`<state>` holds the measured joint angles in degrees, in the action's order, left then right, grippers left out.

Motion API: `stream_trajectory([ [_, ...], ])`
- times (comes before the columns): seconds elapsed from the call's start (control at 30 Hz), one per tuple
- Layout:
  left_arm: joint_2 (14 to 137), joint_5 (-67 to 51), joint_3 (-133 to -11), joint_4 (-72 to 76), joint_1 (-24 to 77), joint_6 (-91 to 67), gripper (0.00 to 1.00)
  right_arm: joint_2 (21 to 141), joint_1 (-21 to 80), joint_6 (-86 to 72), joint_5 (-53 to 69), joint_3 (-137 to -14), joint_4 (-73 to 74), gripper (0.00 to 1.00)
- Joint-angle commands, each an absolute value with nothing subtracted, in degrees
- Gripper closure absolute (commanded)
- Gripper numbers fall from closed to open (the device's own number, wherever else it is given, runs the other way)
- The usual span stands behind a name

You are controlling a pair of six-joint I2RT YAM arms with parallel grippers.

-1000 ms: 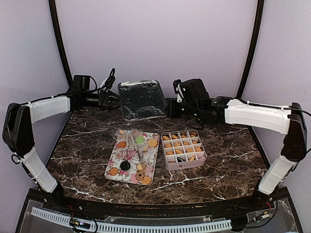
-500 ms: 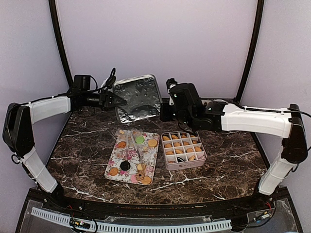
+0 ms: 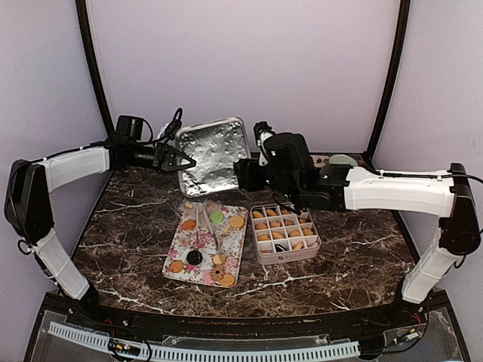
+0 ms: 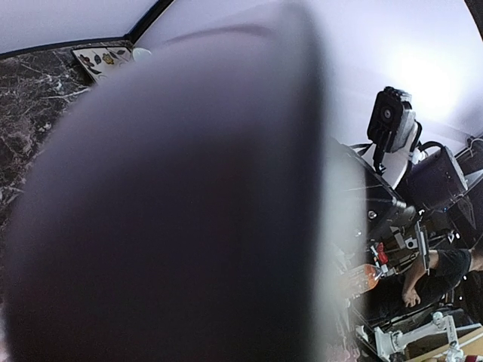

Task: Pack the cookies
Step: Pass from the right arm to the left, then pass from the left arm to the right

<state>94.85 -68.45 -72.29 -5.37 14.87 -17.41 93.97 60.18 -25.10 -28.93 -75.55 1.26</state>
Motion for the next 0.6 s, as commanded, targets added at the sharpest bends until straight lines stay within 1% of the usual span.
stream_trajectory([
  [0.0, 92.4, -69.2, -78.0, -17.0, 15.1, -2.4, 1.0, 89.5, 59.2, -27.6, -25.1, -75.8, 0.7, 0.26],
  [0.1, 91.7, -64.0, -81.3, -25.9, 15.3, 9.6, 0.99, 86.2, 56.7, -31.7, -21.4, -74.8, 2.1, 0.2],
  [0.33, 85.9, -47.3, -84.8, -40.3, 16.9, 38.7, 0.99, 76.2, 47.6, -44.8, -5.6, -66.7, -0.1, 0.15],
  [0.47, 80.3, -33.1, -81.1, -40.2, 21.3, 55.7, 0.99, 75.1, 43.0, -53.5, 4.5, -63.2, -0.2, 0.14],
  [0.57, 76.6, -26.4, -78.7, -35.4, 23.5, 62.1, 1.0, 76.4, 41.8, -58.7, 11.4, -61.3, -3.7, 0.14],
])
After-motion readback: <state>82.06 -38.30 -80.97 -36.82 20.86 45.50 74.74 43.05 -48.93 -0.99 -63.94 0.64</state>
